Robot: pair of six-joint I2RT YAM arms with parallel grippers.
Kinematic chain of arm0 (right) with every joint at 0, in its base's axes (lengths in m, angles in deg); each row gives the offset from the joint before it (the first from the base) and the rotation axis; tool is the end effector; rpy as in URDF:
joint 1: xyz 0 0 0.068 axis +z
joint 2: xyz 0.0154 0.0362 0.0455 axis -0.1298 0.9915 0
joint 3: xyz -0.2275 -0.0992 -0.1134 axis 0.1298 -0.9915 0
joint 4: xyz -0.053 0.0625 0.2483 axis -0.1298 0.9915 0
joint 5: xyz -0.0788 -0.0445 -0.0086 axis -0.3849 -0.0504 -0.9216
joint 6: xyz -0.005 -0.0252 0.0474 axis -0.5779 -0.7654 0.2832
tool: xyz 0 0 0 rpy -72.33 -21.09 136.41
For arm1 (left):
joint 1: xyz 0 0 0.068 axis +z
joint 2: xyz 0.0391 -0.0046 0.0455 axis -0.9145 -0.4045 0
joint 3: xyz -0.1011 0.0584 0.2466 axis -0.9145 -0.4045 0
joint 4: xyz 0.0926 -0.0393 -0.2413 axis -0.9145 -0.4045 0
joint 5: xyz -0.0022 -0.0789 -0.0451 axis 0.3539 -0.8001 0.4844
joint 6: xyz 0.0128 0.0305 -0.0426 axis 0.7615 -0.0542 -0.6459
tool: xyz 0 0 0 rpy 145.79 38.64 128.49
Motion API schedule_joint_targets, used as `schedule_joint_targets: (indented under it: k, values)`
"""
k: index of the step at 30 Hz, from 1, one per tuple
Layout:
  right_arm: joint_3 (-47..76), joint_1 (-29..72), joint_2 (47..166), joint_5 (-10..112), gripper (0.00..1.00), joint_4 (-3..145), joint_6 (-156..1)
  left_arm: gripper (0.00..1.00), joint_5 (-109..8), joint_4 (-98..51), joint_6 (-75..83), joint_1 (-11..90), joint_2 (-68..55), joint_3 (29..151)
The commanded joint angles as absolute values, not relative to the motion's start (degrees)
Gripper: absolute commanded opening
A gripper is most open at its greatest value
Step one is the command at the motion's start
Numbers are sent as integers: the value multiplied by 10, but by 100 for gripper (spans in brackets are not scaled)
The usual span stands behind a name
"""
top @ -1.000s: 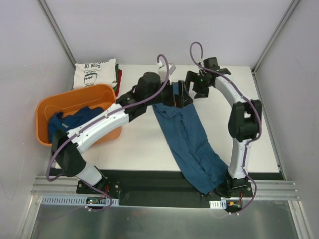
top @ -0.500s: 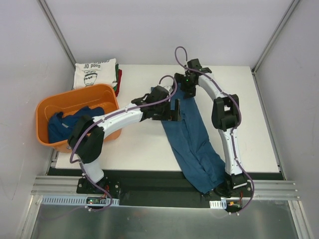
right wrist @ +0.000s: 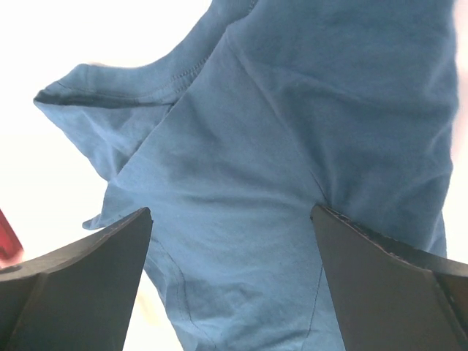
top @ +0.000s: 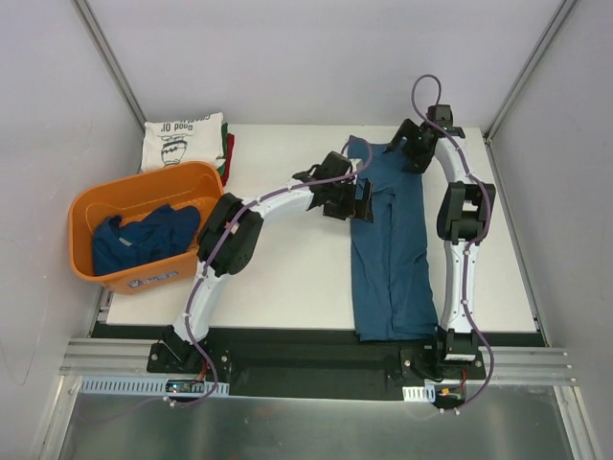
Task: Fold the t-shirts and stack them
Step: Fold the tshirt
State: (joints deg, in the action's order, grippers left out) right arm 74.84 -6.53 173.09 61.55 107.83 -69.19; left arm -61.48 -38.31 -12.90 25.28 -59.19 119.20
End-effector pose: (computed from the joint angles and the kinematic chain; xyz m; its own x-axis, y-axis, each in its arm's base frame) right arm 0.5657 0.0204 0.1819 -0.7856 0.2304 -0.5742 -0.0222 0.9170 0.3983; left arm 0.3799 -0.3441 0.1955 -0.8066 0.1034 -0.5820 0.4841 0.6805 -0.5500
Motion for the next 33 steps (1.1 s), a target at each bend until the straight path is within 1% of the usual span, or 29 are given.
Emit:
schedule_joint_targets:
  k: [1,3,5,8,9,11,12,13,14,15,17,18,19,20,21,23,25,30,33]
  values:
    - [774,-62,1761,552,97,987,-653,99,-681,-359,-103,268,-638,1272]
    - [788,-66,1762,529,97,977,-644,99,-728,-365,-117,270,-682,1323]
    - [787,-70,1751,550,97,957,-645,99,-748,-370,-124,269,-696,1340]
    - [785,-72,1698,577,97,972,-686,99,-725,-372,-117,267,-661,1315]
    - [778,-73,1653,577,97,982,-727,99,-713,-372,-113,267,-648,1292]
    - [723,-73,1596,580,97,1013,-767,99,-678,-375,-105,267,-599,1262]
    - [689,-73,1529,571,97,1028,-791,99,-667,-375,-103,268,-581,1232]
    - [589,-70,1490,562,97,1029,-802,99,-647,-377,-103,268,-562,1214]
    - [535,-68,1451,548,97,1026,-809,99,-636,-378,-103,267,-520,1194]
    - [486,-60,1384,508,97,1029,-814,99,-627,-379,-103,267,-498,1150]
    - [357,-45,1332,483,97,1040,-837,99,-604,-381,-106,267,-431,1104]
    - [317,-25,1295,469,97,1062,-836,99,-602,-381,-106,268,-411,1060]
    - [282,-15,1278,470,97,1065,-837,99,-598,-381,-112,267,-390,1037]
    - [215,-3,1264,461,97,1065,-837,99,-601,-382,-113,267,-353,1016]
    - [187,19,1241,450,97,1061,-831,99,-602,-381,-112,266,-337,981]
    - [137,39,1229,418,97,1064,-807,99,-604,-381,-119,265,-302,953]
    - [114,65,1227,407,97,1065,-796,99,-604,-381,-124,262,-276,926]
    - [97,113,1270,390,97,1056,-779,99,-594,-381,-123,256,-246,889]
    - [88,115,1297,381,97,1047,-763,99,-595,-381,-124,256,-239,876]
